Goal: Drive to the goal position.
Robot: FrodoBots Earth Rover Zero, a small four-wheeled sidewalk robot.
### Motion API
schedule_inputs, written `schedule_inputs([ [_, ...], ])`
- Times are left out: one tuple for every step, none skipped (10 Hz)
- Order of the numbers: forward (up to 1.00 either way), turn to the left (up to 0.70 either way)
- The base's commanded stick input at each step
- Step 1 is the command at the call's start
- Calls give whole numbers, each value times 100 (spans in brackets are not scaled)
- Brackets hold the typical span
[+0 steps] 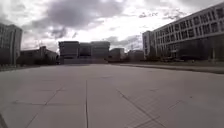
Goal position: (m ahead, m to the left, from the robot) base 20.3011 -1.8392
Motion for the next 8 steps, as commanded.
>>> schedule_inputs([
  [50, 1],
  [50, 1],
  [50, 1],
  [50, 1],
  [50, 1],
  [50, 1],
  [50, 1],
  [50, 1],
])
